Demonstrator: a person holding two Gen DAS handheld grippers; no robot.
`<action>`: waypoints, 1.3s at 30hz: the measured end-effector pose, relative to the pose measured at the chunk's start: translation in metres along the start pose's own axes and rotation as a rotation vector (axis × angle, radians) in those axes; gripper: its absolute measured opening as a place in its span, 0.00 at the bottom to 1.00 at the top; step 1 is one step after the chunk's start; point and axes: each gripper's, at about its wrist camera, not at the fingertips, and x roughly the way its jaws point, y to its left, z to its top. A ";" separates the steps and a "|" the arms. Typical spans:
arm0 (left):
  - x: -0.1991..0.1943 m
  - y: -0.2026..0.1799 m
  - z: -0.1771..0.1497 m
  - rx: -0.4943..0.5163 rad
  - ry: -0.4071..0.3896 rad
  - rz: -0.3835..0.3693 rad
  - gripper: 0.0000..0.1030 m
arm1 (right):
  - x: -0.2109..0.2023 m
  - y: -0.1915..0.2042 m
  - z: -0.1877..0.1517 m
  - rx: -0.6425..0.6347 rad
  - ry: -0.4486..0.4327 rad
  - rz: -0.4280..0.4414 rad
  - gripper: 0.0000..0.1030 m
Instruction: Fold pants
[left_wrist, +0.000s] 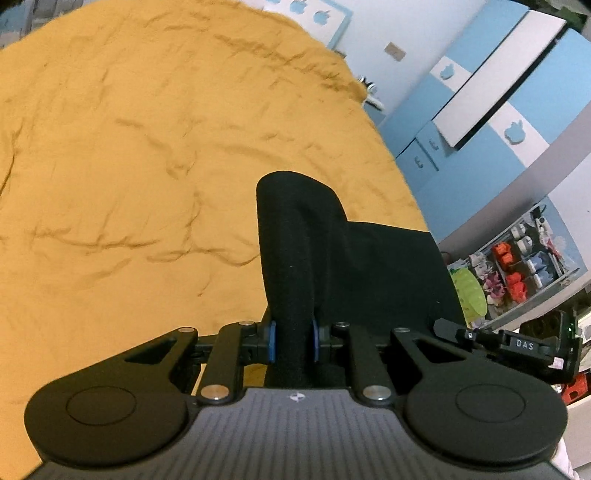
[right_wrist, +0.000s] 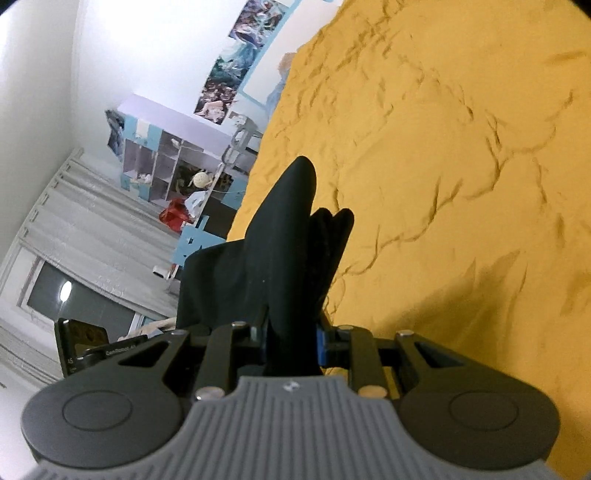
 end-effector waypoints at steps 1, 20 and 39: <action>0.008 0.007 -0.002 -0.009 0.013 -0.005 0.18 | 0.005 -0.003 -0.005 0.003 0.002 -0.009 0.18; 0.134 0.115 -0.013 -0.230 0.186 -0.111 0.26 | 0.100 -0.107 0.007 0.112 0.089 -0.168 0.18; 0.050 0.054 -0.028 0.020 -0.032 0.123 0.32 | 0.053 -0.038 -0.007 -0.369 -0.005 -0.392 0.21</action>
